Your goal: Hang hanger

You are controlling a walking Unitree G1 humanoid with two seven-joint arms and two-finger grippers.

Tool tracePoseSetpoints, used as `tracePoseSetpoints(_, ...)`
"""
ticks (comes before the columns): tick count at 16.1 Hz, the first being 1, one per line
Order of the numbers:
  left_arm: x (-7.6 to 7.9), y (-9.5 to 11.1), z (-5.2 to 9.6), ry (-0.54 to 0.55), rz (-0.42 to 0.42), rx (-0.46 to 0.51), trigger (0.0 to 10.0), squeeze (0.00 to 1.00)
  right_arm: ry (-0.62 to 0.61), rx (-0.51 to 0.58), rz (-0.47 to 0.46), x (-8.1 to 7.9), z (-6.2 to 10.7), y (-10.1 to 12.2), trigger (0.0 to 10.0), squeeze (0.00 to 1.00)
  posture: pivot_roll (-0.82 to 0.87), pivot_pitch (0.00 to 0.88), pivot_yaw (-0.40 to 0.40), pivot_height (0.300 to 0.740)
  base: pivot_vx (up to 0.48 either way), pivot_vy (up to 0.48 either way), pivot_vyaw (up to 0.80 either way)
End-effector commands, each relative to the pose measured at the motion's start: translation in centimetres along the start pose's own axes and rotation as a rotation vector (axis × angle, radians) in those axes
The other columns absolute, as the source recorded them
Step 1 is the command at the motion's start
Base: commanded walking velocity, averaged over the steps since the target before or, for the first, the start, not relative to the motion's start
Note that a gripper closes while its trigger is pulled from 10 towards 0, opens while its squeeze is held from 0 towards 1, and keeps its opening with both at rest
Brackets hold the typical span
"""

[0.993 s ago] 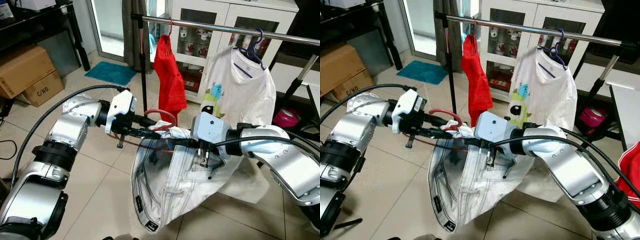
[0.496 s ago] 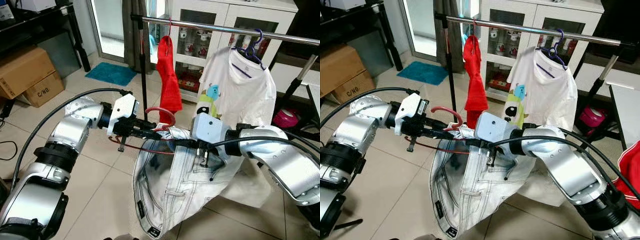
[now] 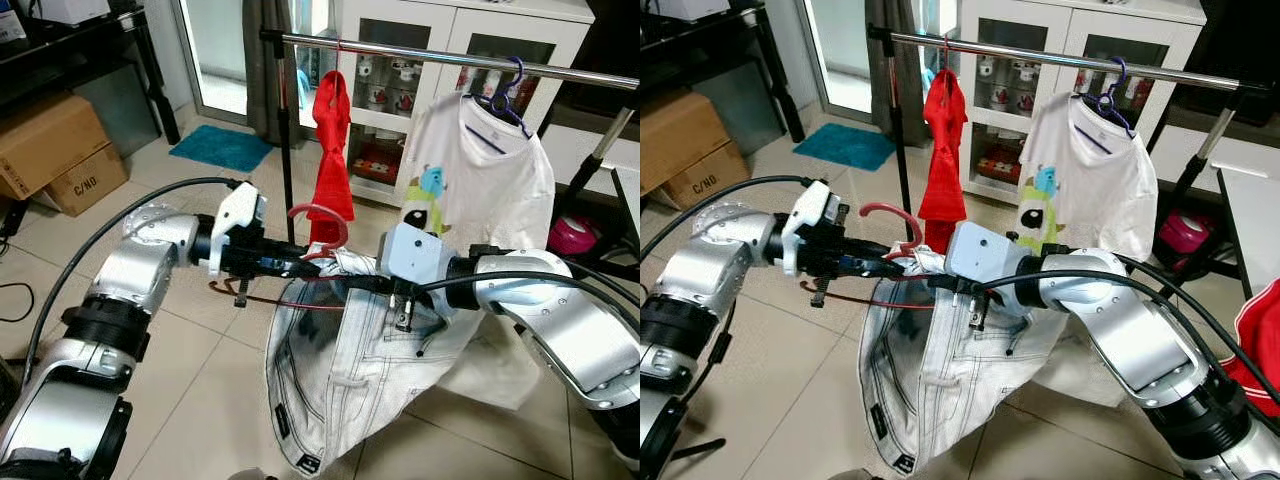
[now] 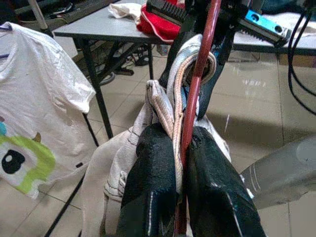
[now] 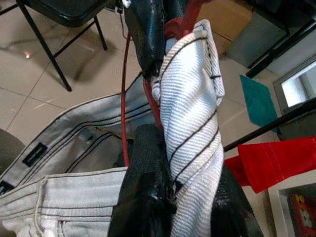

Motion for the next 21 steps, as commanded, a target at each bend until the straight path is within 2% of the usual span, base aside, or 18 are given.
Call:
tracePoseSetpoints(1, 0.1, 0.2, 0.4, 0.004, 0.004, 0.017, 0.0, 0.00, -0.068, 0.086, 0.077, 1.6, 1.0, 2.3, 10.0, 0.00, -0.15, 0.000, 0.041, 0.740, 0.000, 0.000, 0.00)
tracePoseSetpoints(2, 0.1, 0.3, 0.5, 0.010, 0.005, 0.022, 0.0, 0.00, -0.059, 0.111, 0.065, 1.7, 1.1, 2.5, 10.0, 0.31, -0.15, 0.000, 0.041, 0.740, 0.000, 0.000, 0.00)
tracePoseSetpoints(3, 0.1, 0.2, 0.7, 0.025, 0.004, 0.025, 0.0, 0.00, -0.064, 0.136, 0.049, 1.8, 1.4, 2.8, 10.0, 1.00, -0.15, 0.000, 0.041, 0.740, 0.000, 0.000, 0.00)
tracePoseSetpoints(7, 0.0, -0.1, 1.0, 0.094, 0.009, 0.047, 0.0, 0.00, -0.076, 0.143, 0.034, 1.9, 2.3, 2.7, 10.0, 1.00, -0.17, 0.000, 0.043, 0.740, 0.000, 0.000, 0.00)
tracePoseSetpoints(11, -0.8, 0.6, 1.0, 0.191, -0.026, 0.110, 0.0, 0.00, -0.135, 0.170, -0.023, 2.5, 3.1, 2.8, 10.0, 1.00, -0.17, 0.000, 0.044, 0.740, 0.000, 0.000, 0.00)
tracePoseSetpoints(13, -1.3, 0.9, 0.6, 0.275, -0.050, 0.153, 0.0, 0.00, -0.267, 0.144, -0.089, 2.8, 3.7, 2.2, 10.0, 1.00, -0.17, 0.000, 0.037, 0.740, 0.000, 0.000, 0.00)
tracePoseSetpoints(14, -1.3, 0.9, 0.6, 0.288, -0.054, 0.160, 0.0, 0.00, -0.281, 0.139, -0.101, 2.7, 3.7, 2.1, 10.0, 1.00, -0.17, 0.000, 0.034, 0.740, 0.000, 0.000, 0.00)
tracePoseSetpoints(15, -1.6, 1.1, 0.3, 0.333, -0.073, 0.178, 0.0, 0.00, -0.325, 0.093, -0.173, 2.0, 3.3, 1.5, 10.0, 1.00, -0.17, 0.000, 0.031, 0.740, 0.000, 0.000, 0.00)
tracePoseSetpoints(16, -1.7, 1.2, 0.2, 0.345, -0.077, 0.184, 0.0, 0.00, -0.328, 0.076, -0.197, 1.6, 3.1, 1.2, 10.0, 1.00, -0.17, 0.000, 0.030, 0.740, 0.000, 0.000, 0.00)
tracePoseSetpoints(18, -2.1, 2.0, -0.1, 0.388, -0.095, 0.230, 0.0, 0.00, -0.375, -0.052, -0.286, 0.2, 1.5, -0.5, 10.0, 1.00, -0.16, 0.000, 0.033, 0.740, 0.000, 0.000, 0.00)
tracePoseSetpoints(20, -2.1, 2.4, -0.2, 0.393, -0.105, 0.240, 0.0, 0.00, -0.434, -0.107, -0.332, 0.2, 0.4, -1.3, 10.0, 1.00, -0.16, 0.000, 0.036, 0.740, 0.000, 0.000, 0.00)
tracePoseSetpoints(21, -2.2, 2.4, -0.1, 0.408, -0.112, 0.242, 0.0, 0.00, -0.477, -0.142, -0.403, 0.2, 0.1, -1.8, 10.0, 1.00, -0.16, 0.000, 0.040, 0.740, 0.000, 0.000, 0.00)
Point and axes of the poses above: a point about 5 cm out from each wrist's last joint towards the gripper, its own z axis pointing back from the gripper into the wrist, its own y axis along the axis of the wrist's last joint, x = y × z, the point moved 1 cm from there along -z, pointing out of the wrist towards the gripper, and after that the axes turned 13 degrees about z, right-handed, at the moved point
